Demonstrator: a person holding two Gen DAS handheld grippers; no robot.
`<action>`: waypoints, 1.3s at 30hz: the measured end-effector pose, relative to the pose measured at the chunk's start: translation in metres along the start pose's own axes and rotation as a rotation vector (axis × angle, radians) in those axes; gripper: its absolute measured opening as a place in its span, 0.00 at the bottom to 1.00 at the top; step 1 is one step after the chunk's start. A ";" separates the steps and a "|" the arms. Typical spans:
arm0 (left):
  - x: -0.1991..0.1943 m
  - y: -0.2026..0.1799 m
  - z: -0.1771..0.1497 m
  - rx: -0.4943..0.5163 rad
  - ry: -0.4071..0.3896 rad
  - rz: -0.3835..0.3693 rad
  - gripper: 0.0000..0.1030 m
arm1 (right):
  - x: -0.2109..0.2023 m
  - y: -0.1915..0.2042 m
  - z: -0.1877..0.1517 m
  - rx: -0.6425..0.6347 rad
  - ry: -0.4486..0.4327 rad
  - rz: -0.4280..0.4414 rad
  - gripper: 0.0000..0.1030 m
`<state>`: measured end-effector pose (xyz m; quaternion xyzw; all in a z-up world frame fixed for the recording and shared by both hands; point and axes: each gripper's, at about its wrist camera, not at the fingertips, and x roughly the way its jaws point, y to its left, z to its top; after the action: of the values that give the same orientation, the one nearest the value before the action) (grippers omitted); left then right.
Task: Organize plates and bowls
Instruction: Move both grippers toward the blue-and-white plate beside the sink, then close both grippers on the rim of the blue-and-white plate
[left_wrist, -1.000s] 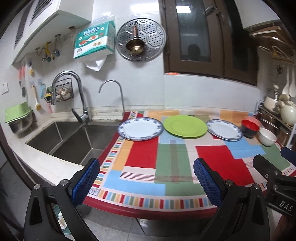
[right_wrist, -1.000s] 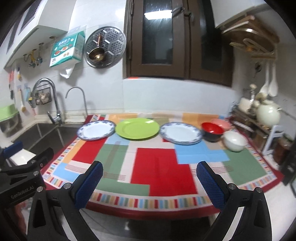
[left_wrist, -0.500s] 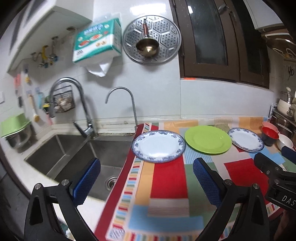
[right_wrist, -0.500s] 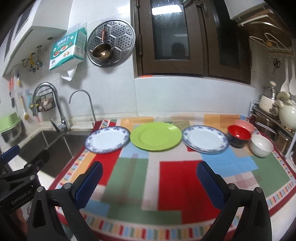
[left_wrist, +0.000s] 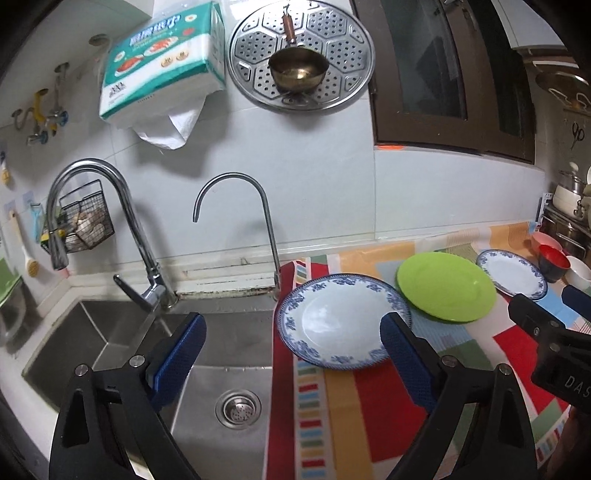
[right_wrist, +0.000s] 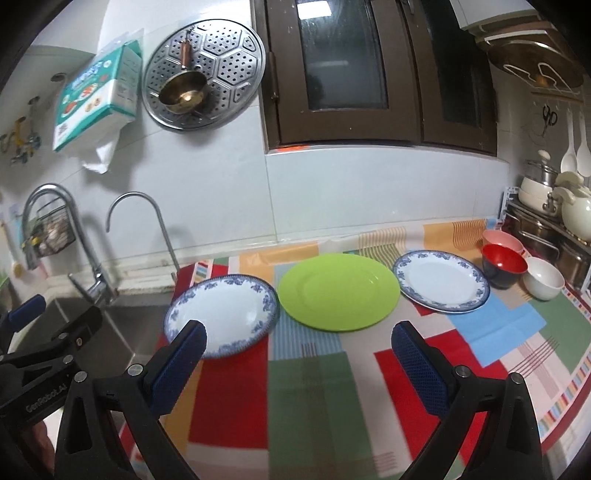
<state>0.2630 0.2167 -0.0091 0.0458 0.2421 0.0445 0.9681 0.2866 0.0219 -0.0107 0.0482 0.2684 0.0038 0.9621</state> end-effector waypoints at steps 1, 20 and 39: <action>0.006 0.004 0.002 0.001 0.000 0.001 0.93 | 0.004 0.003 0.002 0.002 0.002 -0.004 0.99; 0.153 0.038 -0.005 0.019 0.177 -0.046 0.76 | 0.132 0.053 0.008 -0.004 0.164 -0.038 0.86; 0.243 0.027 -0.026 0.025 0.350 -0.128 0.49 | 0.227 0.060 -0.025 0.020 0.374 -0.002 0.60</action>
<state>0.4631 0.2712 -0.1418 0.0339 0.4096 -0.0128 0.9115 0.4690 0.0912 -0.1438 0.0560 0.4427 0.0092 0.8949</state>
